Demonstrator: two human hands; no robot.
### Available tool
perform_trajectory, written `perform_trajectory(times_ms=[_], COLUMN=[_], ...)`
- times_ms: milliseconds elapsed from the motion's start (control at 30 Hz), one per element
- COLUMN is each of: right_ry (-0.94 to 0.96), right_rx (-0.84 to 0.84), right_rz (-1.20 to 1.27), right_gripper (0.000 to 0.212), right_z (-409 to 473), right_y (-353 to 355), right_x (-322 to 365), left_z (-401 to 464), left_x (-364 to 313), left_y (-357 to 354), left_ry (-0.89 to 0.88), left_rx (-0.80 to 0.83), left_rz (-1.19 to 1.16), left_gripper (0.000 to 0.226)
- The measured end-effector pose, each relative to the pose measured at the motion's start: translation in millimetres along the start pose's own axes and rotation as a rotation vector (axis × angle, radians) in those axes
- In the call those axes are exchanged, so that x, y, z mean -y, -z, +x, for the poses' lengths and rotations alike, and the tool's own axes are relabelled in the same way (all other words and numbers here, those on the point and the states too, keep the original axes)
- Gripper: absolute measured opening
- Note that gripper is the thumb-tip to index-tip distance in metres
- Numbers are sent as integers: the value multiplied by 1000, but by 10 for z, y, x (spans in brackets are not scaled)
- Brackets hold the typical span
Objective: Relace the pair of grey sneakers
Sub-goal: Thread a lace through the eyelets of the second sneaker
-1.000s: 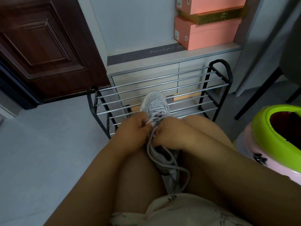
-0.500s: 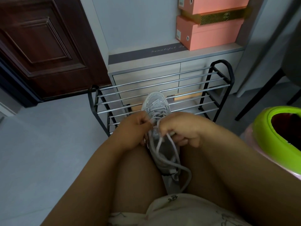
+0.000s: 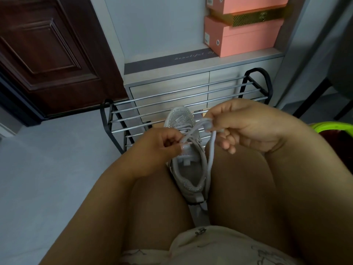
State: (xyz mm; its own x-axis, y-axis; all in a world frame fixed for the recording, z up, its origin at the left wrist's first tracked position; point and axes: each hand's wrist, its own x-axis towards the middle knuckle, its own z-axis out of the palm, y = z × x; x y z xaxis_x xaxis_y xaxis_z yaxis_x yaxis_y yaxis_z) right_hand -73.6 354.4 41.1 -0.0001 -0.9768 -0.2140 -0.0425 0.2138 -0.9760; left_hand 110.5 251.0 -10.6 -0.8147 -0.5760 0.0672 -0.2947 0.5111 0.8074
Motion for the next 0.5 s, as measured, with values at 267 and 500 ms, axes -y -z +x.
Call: perform_trajectory(times_ms=[267,500], right_ry=[61,14], right_rx=[-92,-75], right_rz=[610,377], right_gripper=[9,7], right_z=[160,314], right_y=[-81,-116], right_x=[-123,-393], left_z=[-57,-105], left_x=[61,124], left_y=[-37,-34], left_ry=[113,185], left_rx=[-103,-3], left_rz=[-70,54], left_gripper=[11,12])
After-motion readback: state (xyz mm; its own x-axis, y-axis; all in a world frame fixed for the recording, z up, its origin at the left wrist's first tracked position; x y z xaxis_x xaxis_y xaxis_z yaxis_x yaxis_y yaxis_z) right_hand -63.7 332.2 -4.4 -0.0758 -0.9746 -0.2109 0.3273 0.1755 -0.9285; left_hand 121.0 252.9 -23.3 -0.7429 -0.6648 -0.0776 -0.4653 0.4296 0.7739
